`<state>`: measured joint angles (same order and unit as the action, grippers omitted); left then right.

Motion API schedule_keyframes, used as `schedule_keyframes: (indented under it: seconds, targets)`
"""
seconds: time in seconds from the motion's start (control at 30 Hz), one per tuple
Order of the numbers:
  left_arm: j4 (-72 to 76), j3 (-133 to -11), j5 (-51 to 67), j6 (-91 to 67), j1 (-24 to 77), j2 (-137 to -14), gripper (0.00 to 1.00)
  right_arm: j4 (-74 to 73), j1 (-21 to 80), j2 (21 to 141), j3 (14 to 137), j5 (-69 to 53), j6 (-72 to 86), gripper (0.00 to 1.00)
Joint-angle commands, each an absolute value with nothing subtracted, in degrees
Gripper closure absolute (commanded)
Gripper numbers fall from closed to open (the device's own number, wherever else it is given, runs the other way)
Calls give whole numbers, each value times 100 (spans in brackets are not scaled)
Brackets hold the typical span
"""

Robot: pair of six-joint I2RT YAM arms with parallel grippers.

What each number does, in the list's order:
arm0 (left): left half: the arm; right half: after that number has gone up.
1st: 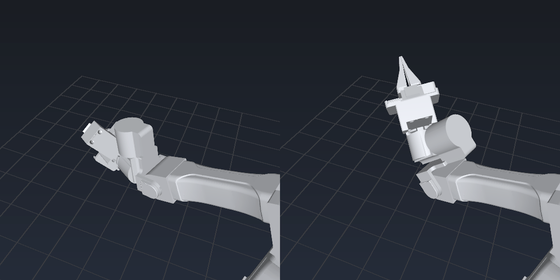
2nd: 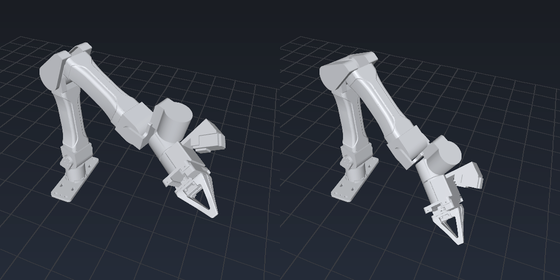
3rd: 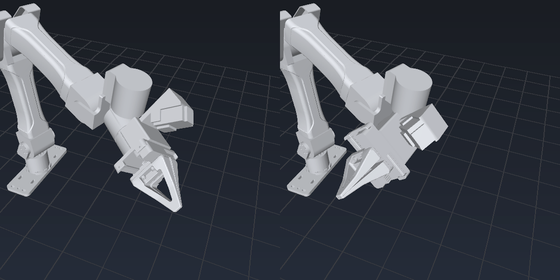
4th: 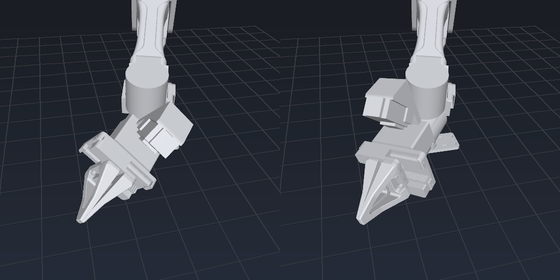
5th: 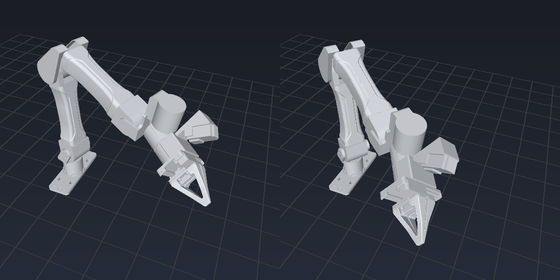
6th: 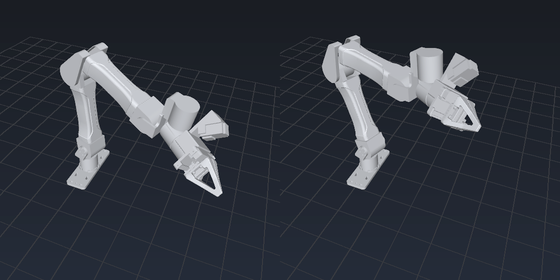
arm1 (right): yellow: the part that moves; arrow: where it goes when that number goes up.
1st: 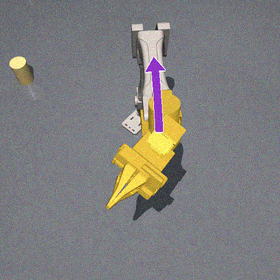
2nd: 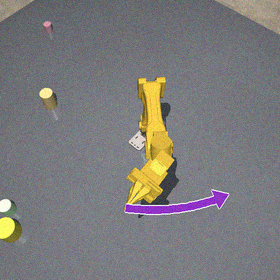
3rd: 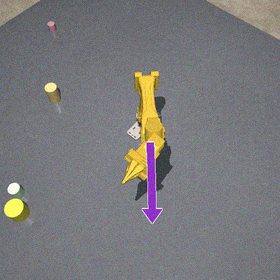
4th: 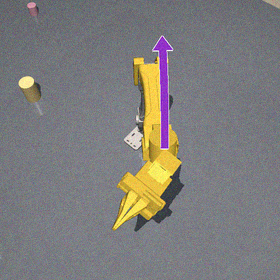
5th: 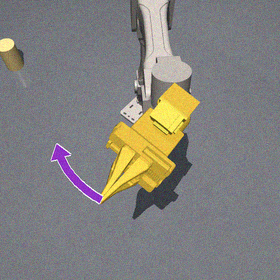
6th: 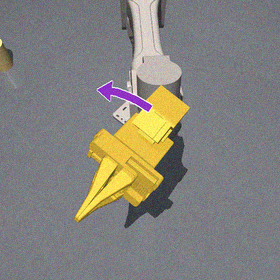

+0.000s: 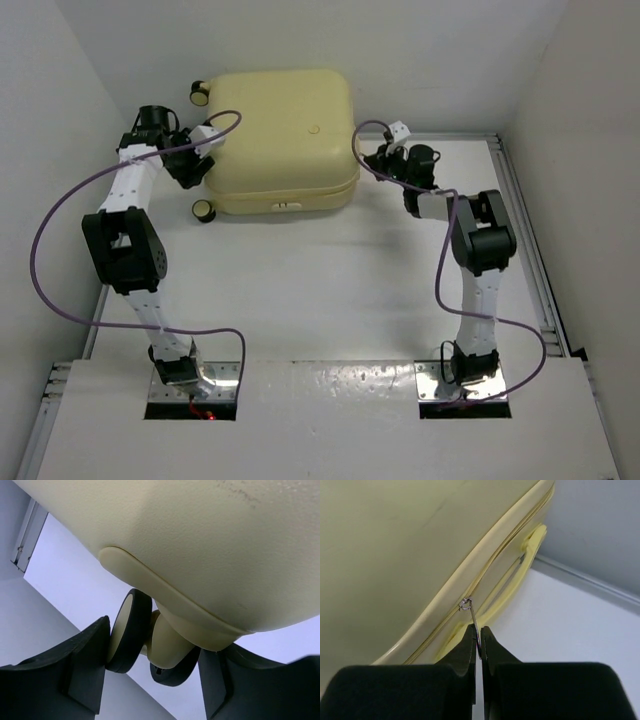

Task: Pack the luggage

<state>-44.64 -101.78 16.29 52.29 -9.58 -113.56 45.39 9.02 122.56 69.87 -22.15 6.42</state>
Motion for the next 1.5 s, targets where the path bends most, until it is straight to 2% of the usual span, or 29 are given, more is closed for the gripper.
schedule_keyframes:
  seconds: [0.0,0.17,0.3,0.33,0.37,0.4,0.43,0.53,0.6,0.8,0.93,1.03,1.23,1.37,1.47]
  targets:
    - [-2848,-9800,-1732,3665,-1389,-12876,100,4518,553,13058,8107,-950,501,100]
    - [-2795,-9800,-1600,3533,-1389,-12876,100,4439,650,14236,9480,-730,615,100]
    - [-2734,-9747,-926,3104,-1441,-12631,100,4157,764,15072,10720,-466,712,100]
    - [-2733,-9695,-653,2981,-1520,-12421,87,4070,765,15169,11201,-448,747,100]
    - [-2733,-9694,-328,2692,-1590,-12280,79,4061,799,15387,11310,-448,764,100]
    - [-2655,-9642,232,2507,-1721,-12113,45,4061,904,15407,11346,-474,808,100]
    - [-2489,-9528,490,2305,-1784,-11746,32,4121,931,15364,11277,-553,809,100]
    - [-2076,-9203,1167,1548,-1890,-11173,9,4499,1160,15074,10699,-799,852,100]
    - [-2074,-9150,1580,1188,-1890,-10680,3,4823,1397,14715,10267,-966,888,100]
    - [-1969,-8641,2354,931,-2100,-9564,2,5448,2248,13915,9054,-1546,1204,100]
    - [-1969,-7667,2907,1746,-2302,-8571,2,5844,2907,13501,8597,-1810,1380,100]
    - [-2521,-7296,3138,2484,-2303,-7903,2,5906,3356,13255,8438,-1933,1643,100]
    - [-4085,-6768,4050,3654,-2303,-7155,14,6082,4094,12745,8007,-1951,2135,100]
    - [-4658,-6434,4157,4445,-1645,-6707,21,5890,4306,12192,7533,-1732,2294,100]
    - [-4658,-6092,3685,4508,-681,-6487,31,5408,4149,12111,7330,-1495,2302,100]
